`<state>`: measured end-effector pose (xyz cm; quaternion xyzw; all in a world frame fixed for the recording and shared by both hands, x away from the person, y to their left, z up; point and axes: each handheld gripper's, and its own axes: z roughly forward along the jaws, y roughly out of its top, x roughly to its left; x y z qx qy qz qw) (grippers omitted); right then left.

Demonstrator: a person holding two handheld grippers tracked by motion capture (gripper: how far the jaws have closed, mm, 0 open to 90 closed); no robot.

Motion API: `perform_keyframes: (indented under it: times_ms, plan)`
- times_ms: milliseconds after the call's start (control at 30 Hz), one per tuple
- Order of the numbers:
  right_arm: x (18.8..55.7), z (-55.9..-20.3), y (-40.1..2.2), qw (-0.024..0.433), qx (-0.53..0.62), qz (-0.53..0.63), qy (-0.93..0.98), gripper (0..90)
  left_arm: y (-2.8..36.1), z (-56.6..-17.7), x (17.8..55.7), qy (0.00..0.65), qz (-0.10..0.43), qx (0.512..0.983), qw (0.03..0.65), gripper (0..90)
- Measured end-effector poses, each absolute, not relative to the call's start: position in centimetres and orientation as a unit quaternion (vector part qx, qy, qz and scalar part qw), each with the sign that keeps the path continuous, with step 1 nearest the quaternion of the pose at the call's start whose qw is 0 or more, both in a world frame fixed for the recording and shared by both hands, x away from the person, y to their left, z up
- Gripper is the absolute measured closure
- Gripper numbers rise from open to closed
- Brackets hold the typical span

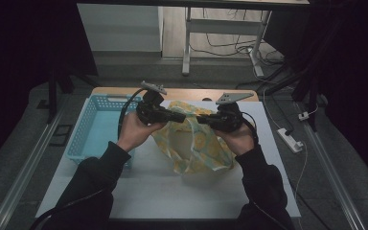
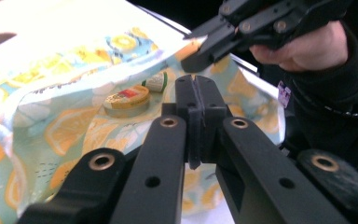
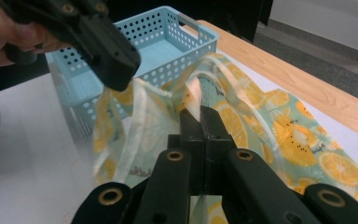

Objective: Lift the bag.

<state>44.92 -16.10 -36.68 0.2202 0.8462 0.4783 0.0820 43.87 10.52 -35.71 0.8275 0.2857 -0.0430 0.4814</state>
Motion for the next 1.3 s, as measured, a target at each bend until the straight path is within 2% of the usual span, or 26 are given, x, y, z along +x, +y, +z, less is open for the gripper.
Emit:
perform_keyframes:
  times_ms: [600, 1300]
  plan:
    - [45.2, -32.5, -15.7, 0.090, 0.208, 0.495, 0.839, 89.8, 10.0, -30.6, 45.7, 0.277, -0.024, 0.820, 0.500, 89.7]
    - [46.5, -26.0, -15.7, 0.120, 0.214, 0.510, 0.824, 89.9, 10.4, -23.9, 47.1, 0.290, 0.022, 0.795, 0.533, 89.8]
